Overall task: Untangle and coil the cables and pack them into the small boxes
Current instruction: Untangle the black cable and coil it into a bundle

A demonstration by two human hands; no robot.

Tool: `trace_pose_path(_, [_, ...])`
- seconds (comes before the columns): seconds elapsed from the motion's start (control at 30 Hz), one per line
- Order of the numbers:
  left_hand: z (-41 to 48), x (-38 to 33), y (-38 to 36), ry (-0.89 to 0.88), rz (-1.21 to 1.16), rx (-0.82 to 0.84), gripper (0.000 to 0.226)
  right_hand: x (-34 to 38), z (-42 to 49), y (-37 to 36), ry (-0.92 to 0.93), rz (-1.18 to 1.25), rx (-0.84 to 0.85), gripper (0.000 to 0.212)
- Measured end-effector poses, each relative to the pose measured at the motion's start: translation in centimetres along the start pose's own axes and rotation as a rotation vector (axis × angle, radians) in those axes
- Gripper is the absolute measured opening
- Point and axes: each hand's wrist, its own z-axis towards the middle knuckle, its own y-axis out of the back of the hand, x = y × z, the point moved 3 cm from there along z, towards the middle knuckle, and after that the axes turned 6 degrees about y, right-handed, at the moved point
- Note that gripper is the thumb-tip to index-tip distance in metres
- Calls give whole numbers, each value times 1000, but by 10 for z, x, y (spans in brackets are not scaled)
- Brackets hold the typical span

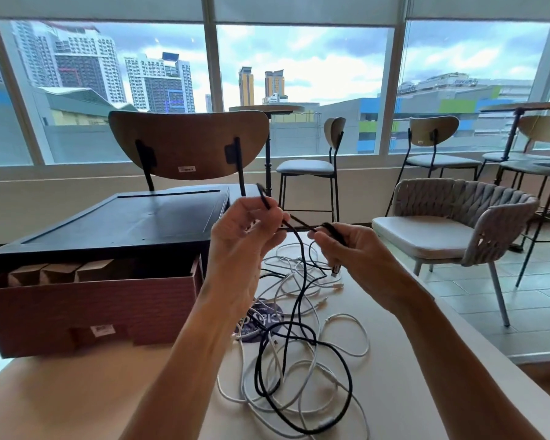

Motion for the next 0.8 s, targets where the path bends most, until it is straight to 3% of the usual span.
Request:
trace_pose_path(0.07, [2,-3,2,-146,360,10,17,-6,0,5,-84,225,-37,33])
trace_pose_path(0.17, [3,-8,9,-218,513,16,16,-11,-1,16,-163,386,-13,33])
trace_pose_path(0.4, [8,-13,30,-262,540,-119,12,-1,-6,6,-161,496,250,26])
trace_pose_path(0.53, [13,-6,42,-170,444,-244,9,1,-6,2,-177,692,188,27])
trace_pose_path(0.7, [18,8,59,-92,563,-256,16,2,-4,2,-208,864,95,34])
trace_pose_path(0.8, [20,15,61,-36,564,-252,20,5,-4,-1,-195,962,162,42])
